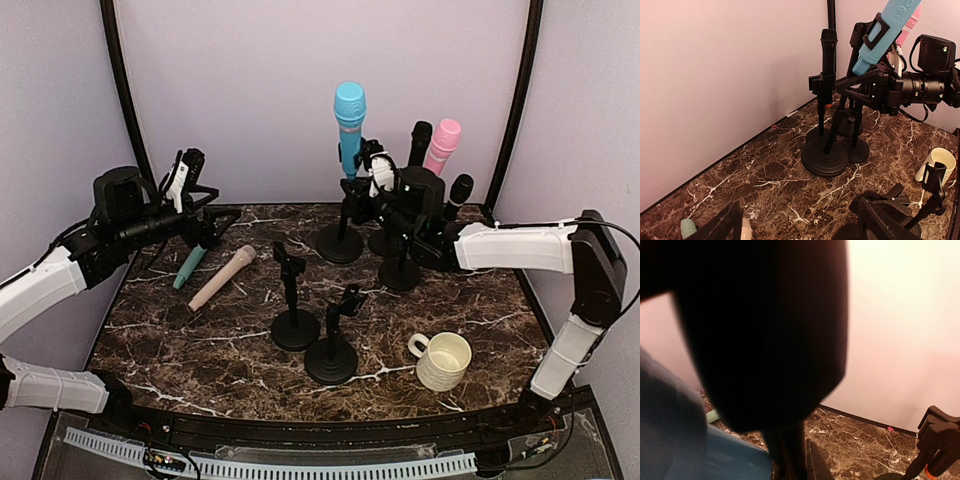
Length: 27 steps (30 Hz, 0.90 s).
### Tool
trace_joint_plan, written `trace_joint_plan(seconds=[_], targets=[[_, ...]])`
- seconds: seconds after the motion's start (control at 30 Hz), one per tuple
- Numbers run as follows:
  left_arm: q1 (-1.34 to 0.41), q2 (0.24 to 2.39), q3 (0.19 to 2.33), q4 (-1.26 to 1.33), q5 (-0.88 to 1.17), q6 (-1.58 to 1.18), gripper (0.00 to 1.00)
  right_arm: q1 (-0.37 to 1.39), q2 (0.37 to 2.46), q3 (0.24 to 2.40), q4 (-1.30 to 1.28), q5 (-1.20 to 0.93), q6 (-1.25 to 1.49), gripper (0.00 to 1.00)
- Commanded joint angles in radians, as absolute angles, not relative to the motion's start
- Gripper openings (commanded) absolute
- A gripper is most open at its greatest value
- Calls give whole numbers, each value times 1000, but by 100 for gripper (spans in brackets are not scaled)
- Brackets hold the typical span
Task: Remove the microphone from the stand
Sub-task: Pick up the microphone stand with the microphone from the center of the board, then place the microphone stand with the microphone at the center of the board.
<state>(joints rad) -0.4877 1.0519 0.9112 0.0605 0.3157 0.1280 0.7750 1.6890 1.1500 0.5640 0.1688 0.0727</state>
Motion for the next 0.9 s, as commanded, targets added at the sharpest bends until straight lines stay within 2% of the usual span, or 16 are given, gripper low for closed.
trace_joint_plan(seconds=[0.0, 0.33, 0.67, 0.87], targets=[[-492, 1025, 902, 89, 236, 115, 82, 838, 1618, 1250, 663, 229, 49, 0], [-488, 1002, 913, 61, 41, 93, 88, 977, 1684, 1433, 646, 286, 15, 0], [-489, 956, 906, 57, -113, 99, 88, 1068, 1821, 1671, 528, 160, 34, 0], [-489, 892, 884, 83, -227, 120, 88, 1116, 1842, 1696, 452, 66, 43, 0]])
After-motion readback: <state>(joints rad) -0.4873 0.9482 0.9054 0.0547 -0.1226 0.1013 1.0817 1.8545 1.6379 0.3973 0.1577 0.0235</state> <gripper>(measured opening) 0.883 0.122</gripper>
